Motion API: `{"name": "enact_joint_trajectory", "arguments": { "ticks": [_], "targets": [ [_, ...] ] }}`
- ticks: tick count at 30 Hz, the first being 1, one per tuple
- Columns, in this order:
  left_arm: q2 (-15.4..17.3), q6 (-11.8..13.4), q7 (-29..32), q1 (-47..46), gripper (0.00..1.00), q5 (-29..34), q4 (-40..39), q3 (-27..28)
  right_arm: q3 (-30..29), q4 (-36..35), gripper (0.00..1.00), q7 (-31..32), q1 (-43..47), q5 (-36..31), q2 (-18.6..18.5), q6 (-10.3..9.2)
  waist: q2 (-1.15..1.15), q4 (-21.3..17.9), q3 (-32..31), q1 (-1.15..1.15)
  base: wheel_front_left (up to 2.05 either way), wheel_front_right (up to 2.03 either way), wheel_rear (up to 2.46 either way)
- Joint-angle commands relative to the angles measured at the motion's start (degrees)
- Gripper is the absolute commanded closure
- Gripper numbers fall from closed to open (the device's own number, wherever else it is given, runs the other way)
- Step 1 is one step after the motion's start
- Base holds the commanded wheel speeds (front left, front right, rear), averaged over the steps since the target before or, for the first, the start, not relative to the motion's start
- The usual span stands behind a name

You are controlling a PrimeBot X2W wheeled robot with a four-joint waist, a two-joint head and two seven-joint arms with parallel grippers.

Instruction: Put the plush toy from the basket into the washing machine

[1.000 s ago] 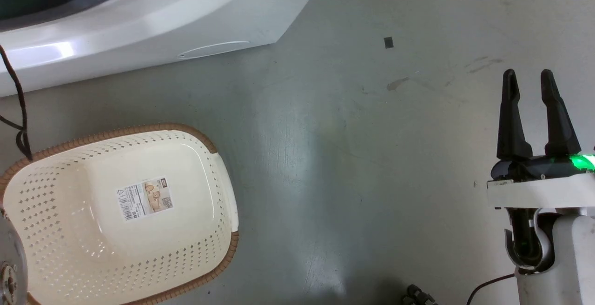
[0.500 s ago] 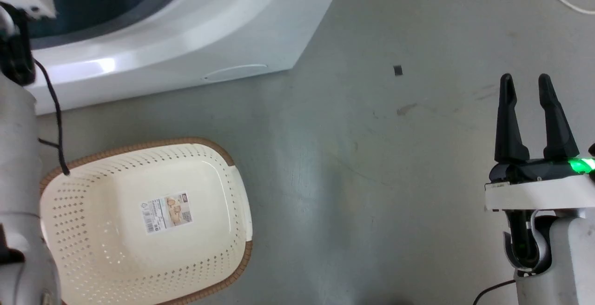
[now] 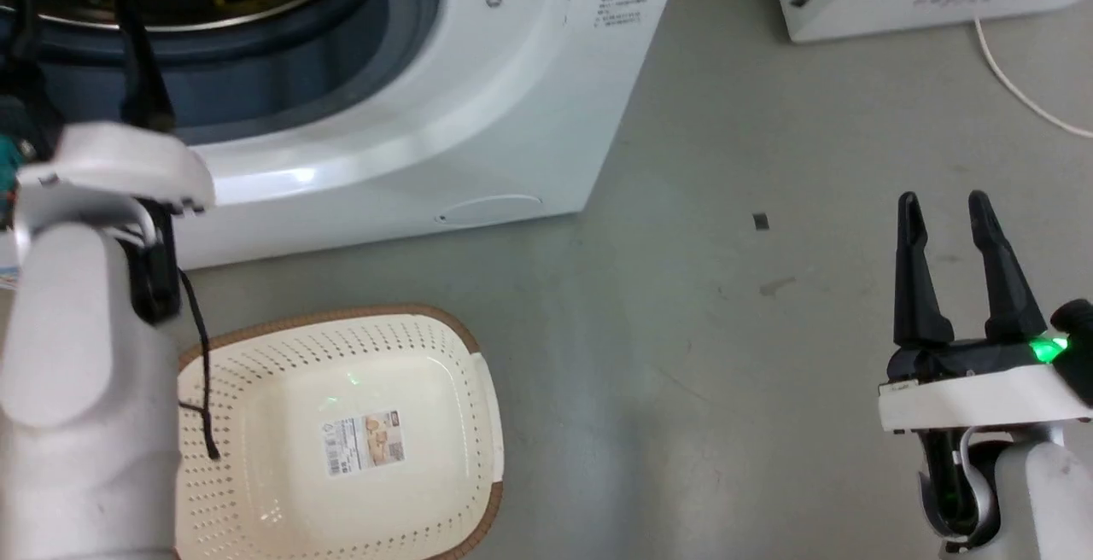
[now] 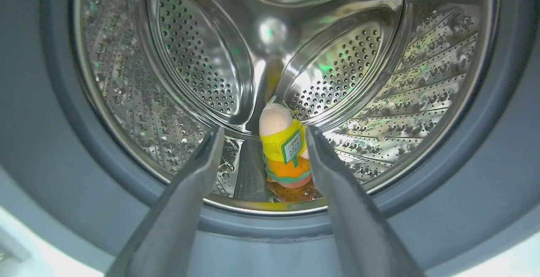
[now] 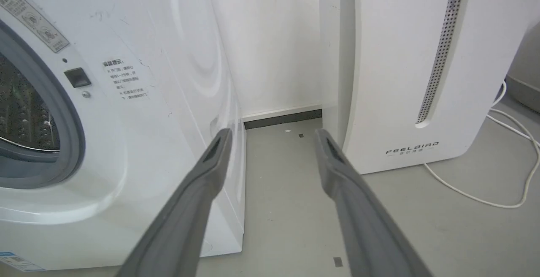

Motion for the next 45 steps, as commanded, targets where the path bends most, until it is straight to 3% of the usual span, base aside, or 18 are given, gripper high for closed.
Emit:
{"name": "enact_joint_trajectory", "arguments": {
  "ticks": [1,13,30,45],
  "targets": [
    [-0.8,0.3,-0.2,3.0,0.0,0.8,-2.1,0.2,-0.1,-0.4,0.0,-0.3,1.0,-0.8,-0.1,-0.04,0.0,1.6,-2.6,0.0,0.0,0.0,0.0],
    [-6.4,-0.3,-0.2,17.0,0.0,3.3,-11.5,-0.8,0.6,-2.5,0.0,-0.3,5.1,-5.6,-0.1,-0.04,0.0,5.9,-10.6,0.0,0.0,0.0,0.0],
    [-10.6,-2.8,-0.2,32.0,0.0,3.5,-17.4,-1.7,0.6,-3.6,0.0,-0.3,10.9,-10.2,-0.1,-0.04,0.0,9.2,-18.9,0.0,0.0,0.0,0.0],
    [-12.5,-2.4,-0.2,42.0,0.0,3.2,-20.8,-3.4,-0.7,-3.2,0.0,-0.3,15.7,-10.6,-0.1,-0.04,0.0,12.2,-24.3,0.0,0.0,0.0,0.0]
  ]
}}
